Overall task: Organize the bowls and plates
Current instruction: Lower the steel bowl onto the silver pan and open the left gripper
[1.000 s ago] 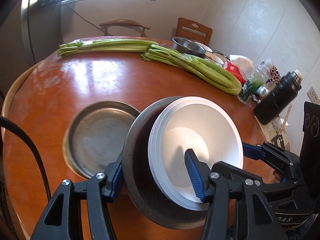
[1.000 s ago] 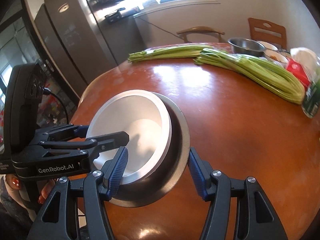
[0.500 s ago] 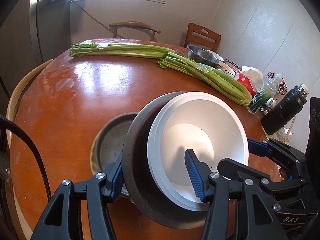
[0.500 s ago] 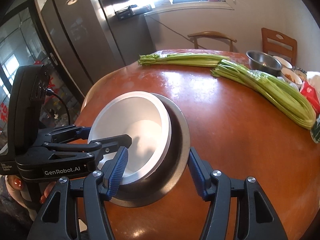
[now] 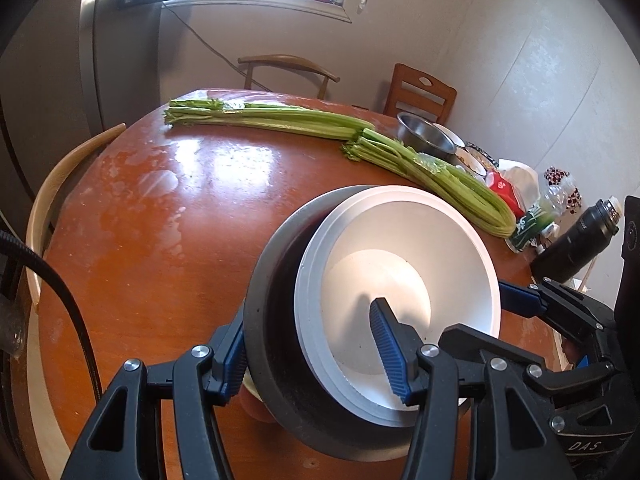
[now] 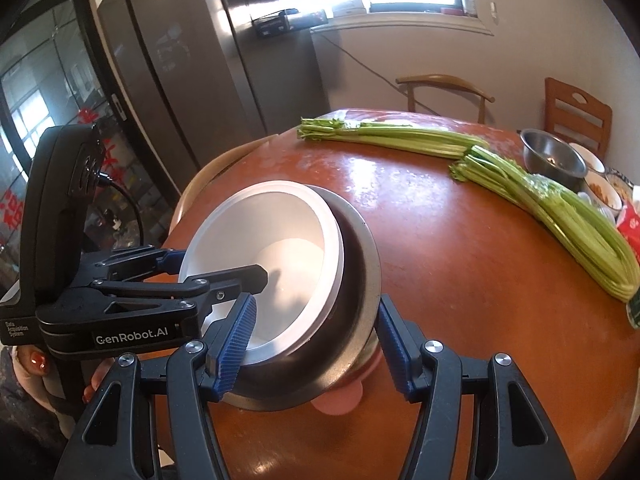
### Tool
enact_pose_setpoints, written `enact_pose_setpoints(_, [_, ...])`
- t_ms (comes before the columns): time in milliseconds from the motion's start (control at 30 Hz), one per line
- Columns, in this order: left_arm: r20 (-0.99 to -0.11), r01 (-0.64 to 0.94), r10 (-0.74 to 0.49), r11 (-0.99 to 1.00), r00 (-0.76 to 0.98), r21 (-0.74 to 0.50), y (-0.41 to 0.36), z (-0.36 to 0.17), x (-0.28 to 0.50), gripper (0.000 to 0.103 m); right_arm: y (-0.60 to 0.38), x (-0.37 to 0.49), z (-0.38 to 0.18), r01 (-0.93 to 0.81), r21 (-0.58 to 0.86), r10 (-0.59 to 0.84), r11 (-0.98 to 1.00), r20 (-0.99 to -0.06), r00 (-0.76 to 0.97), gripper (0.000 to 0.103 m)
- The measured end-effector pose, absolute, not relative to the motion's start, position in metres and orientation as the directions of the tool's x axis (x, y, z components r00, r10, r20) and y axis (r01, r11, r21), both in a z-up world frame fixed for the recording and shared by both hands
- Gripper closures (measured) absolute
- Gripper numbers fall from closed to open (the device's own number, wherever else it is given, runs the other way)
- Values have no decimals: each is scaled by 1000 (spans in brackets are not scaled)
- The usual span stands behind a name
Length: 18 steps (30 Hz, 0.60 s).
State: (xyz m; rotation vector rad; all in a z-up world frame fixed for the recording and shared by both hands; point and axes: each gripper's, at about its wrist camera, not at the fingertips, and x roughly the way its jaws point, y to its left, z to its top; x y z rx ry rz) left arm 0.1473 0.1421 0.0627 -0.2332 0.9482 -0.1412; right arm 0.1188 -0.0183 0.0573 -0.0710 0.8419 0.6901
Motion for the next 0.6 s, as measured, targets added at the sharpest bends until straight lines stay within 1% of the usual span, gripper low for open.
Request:
enact_pose_setpoints(433, [-823, 7, -214, 969, 526, -248, 141, 27, 159, 47, -17, 139, 26, -560, 261, 534, 787, -743, 403, 40])
enact_pose_setpoints(600, [-833, 6, -174, 980, 526, -200, 135, 21, 158, 47, -17, 141, 15, -556, 267, 526, 787, -761, 380, 40])
